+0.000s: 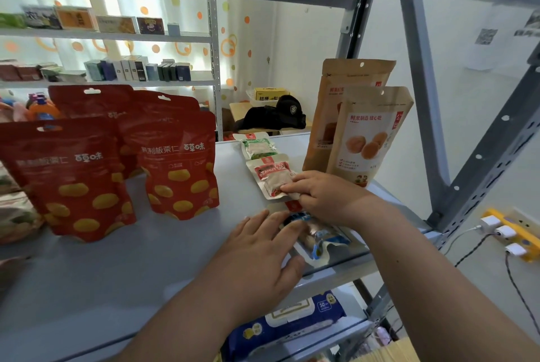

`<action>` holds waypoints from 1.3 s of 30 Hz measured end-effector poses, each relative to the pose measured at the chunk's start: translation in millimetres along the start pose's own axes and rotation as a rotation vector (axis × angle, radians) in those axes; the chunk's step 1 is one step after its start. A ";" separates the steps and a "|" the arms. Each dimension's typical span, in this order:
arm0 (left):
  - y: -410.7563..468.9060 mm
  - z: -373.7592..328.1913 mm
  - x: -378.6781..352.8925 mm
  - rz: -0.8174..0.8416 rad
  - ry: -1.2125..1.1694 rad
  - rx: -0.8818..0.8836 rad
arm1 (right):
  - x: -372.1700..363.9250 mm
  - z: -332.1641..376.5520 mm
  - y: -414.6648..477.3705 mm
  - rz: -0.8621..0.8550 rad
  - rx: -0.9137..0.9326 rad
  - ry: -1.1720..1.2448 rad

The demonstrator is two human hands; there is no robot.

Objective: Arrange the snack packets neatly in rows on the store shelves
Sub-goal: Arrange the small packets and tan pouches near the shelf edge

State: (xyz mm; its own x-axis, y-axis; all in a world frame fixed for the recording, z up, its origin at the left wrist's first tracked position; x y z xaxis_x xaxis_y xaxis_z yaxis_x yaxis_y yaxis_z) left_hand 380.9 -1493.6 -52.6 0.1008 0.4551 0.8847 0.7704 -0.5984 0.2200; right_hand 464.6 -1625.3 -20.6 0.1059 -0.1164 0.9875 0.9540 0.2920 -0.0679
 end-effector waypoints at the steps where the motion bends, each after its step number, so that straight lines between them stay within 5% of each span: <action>1: -0.3 0.6 -0.6 0.004 -0.005 0.005 | -0.2 0.5 -0.3 -0.003 0.002 0.005; 32: 1.4 16.7 -9.0 0.007 0.028 0.165 | -22.9 -37.1 -79.5 -0.207 0.000 0.378; 39: 2.2 17.5 -8.2 -0.006 0.043 0.198 | -30.7 -34.7 -76.5 -0.226 0.009 0.259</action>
State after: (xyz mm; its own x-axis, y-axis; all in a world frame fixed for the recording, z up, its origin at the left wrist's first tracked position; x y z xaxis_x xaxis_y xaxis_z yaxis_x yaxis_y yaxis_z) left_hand 392.8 -1487.1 -66.6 0.0727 0.4272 0.9013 0.8803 -0.4523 0.1433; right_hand 398.1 -1677.1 -50.7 -0.0390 -0.4156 0.9087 0.9592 0.2394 0.1507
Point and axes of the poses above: each hand's wrist, its own y-axis towards the middle knuckle, its own x-axis out of the back of the hand, z = x × y, the point moved 7 cm from there along y, towards the middle knuckle, and after that the axes turned 11 degrees about -y, right-handed, at the moved point
